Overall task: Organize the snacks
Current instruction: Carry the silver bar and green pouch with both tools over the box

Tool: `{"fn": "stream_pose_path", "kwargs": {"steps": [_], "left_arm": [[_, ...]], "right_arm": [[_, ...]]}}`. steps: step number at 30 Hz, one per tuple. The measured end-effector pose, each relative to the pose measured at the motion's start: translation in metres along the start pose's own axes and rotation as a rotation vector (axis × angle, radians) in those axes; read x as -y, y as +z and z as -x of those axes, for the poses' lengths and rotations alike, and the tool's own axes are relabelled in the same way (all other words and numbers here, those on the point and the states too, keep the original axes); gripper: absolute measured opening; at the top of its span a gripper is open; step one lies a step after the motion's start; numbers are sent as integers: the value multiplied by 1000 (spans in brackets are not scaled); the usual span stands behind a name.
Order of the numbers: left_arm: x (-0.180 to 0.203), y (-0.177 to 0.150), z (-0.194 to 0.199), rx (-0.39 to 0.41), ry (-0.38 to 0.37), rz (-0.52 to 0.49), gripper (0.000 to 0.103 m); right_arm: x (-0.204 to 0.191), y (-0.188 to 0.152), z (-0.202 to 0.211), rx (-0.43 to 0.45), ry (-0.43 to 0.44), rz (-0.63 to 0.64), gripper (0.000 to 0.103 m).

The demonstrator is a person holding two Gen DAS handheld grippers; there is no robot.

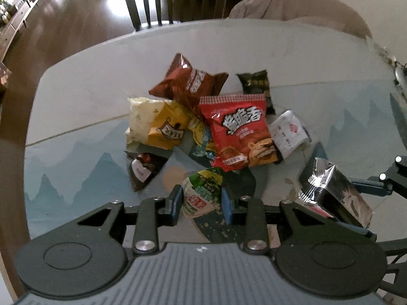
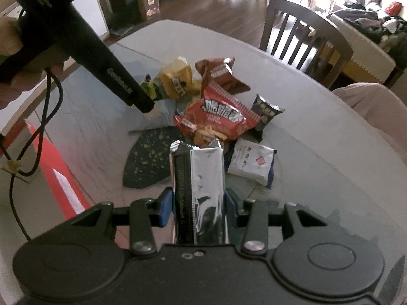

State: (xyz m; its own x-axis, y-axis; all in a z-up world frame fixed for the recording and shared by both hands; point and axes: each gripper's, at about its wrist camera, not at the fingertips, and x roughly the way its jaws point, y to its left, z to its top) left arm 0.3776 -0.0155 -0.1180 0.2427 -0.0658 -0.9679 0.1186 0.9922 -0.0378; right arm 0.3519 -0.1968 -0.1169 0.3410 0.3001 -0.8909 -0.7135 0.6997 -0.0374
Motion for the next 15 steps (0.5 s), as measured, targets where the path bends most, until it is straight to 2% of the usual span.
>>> {"fn": "stream_pose_path", "kwargs": {"steps": [6,15], "left_arm": [[-1,-17,37,48,5,-3,31],[-9,-57,93,80,17,18,32]], "right_arm": [[-19,-5,35,35,-45,-9,42],[-59,-18,82,62,-57,-19,42]]}}
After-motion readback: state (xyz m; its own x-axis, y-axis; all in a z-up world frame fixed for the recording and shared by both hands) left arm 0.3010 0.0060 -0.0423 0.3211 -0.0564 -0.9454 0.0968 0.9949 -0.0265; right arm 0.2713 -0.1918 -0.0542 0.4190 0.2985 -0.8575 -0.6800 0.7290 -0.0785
